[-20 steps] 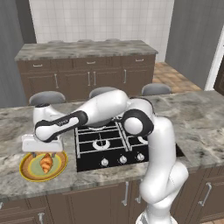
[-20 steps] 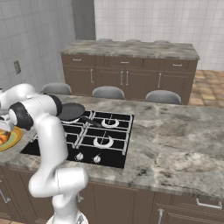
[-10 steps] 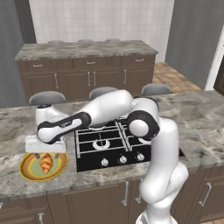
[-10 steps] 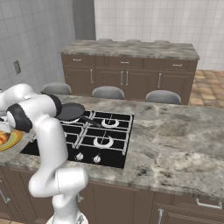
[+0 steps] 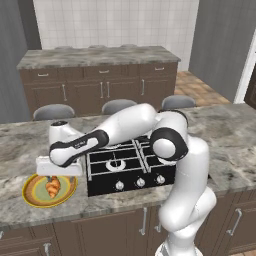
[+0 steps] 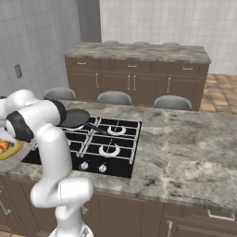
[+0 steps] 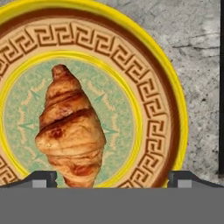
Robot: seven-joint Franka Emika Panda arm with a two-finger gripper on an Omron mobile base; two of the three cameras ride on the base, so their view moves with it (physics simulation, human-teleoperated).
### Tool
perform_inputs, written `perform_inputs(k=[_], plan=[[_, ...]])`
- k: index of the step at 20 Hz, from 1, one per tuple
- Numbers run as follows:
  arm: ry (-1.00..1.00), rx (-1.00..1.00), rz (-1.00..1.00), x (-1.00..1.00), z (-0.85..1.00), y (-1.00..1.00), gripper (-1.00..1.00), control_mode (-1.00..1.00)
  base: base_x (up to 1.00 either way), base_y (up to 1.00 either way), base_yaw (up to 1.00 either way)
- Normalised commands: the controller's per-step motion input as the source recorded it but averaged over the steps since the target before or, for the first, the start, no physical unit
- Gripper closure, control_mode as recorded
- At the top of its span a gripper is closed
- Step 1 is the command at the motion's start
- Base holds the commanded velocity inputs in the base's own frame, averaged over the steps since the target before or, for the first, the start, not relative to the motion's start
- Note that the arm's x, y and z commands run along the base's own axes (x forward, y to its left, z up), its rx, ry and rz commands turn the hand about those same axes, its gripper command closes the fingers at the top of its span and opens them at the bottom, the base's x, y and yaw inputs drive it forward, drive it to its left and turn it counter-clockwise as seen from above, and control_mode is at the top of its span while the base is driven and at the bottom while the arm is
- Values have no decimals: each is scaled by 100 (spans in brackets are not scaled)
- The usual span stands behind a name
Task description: Pick the croissant and place it on the pan. Then turn on the stove to warm the croissant.
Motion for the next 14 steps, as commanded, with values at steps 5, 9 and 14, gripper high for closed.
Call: perform_inputs(k=[5,9,14], plan=[[0,0,0,0,-19,0,-100,-100,0,0,0],[0,0,0,0,-8,0,-100,-100,0,0,0],[0,0,0,1,0,9,-100,-100,0,0,0]])
